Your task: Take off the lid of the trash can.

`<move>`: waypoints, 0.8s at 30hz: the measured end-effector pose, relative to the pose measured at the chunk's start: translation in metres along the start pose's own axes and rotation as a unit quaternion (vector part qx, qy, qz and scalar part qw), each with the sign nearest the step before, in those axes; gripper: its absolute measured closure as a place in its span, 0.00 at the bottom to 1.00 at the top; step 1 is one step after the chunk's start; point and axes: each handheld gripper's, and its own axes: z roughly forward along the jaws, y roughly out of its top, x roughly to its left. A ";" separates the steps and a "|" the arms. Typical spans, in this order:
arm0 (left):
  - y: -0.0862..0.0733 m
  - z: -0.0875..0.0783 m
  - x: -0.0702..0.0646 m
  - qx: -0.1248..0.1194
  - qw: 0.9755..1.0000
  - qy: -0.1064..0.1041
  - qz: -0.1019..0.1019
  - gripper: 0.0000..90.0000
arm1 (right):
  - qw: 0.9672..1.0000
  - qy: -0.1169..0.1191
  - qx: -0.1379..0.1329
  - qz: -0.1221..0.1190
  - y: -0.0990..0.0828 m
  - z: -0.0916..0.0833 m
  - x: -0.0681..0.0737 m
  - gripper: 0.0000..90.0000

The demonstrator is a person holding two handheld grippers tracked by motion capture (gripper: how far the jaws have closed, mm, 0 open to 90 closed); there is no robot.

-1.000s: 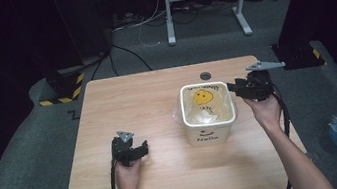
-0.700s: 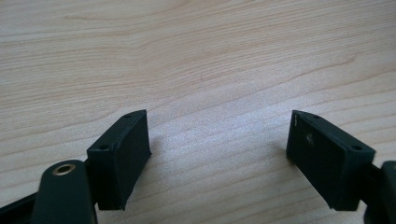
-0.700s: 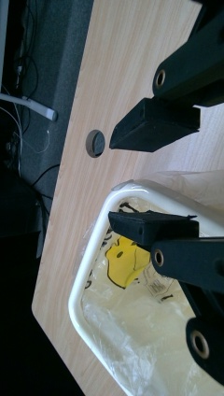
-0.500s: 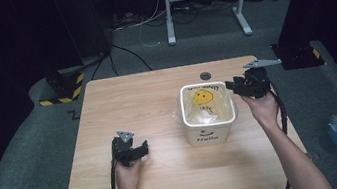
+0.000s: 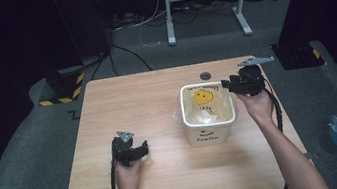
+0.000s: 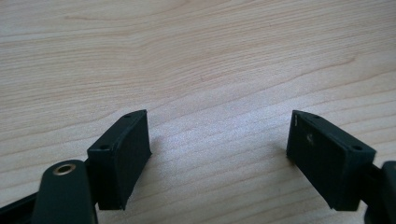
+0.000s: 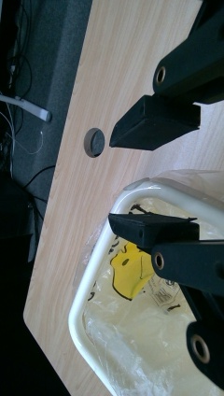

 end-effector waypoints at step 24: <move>0.000 0.000 0.000 0.000 1.000 0.000 -0.001 0.24 | 1.000 0.001 0.013 -0.007 0.001 0.012 0.002 0.63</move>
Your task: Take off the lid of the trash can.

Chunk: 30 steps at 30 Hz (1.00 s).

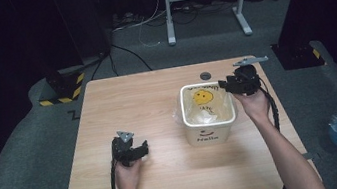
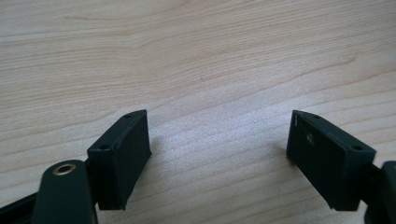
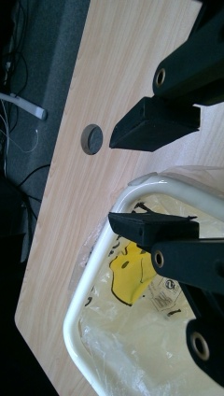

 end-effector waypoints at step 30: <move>0.000 0.000 0.000 0.000 1.000 0.000 0.000 0.24 | 1.000 0.000 0.013 -0.015 -0.002 0.004 0.001 0.75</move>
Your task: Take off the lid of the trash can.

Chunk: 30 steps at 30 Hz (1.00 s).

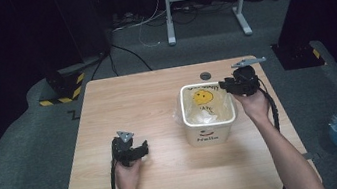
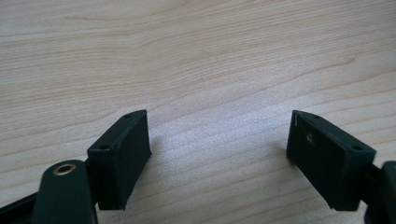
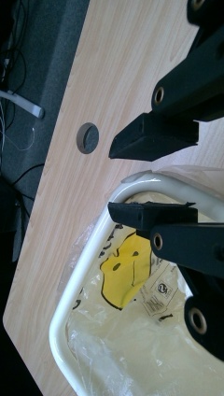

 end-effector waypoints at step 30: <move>0.000 0.000 0.000 0.000 1.000 0.000 0.000 0.24 | 1.000 0.009 -0.013 -0.021 -0.003 -0.001 0.001 0.84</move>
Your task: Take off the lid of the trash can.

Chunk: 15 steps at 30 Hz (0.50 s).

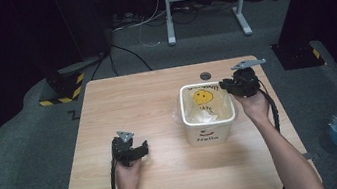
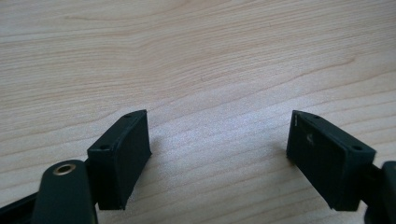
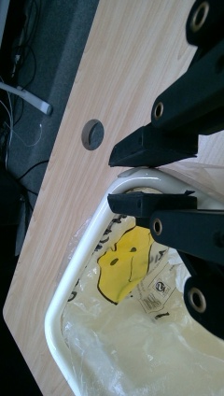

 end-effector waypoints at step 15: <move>0.000 0.000 0.000 0.000 1.000 0.000 0.000 0.24 | 1.000 0.016 -0.017 0.016 0.001 -0.007 -0.005 0.85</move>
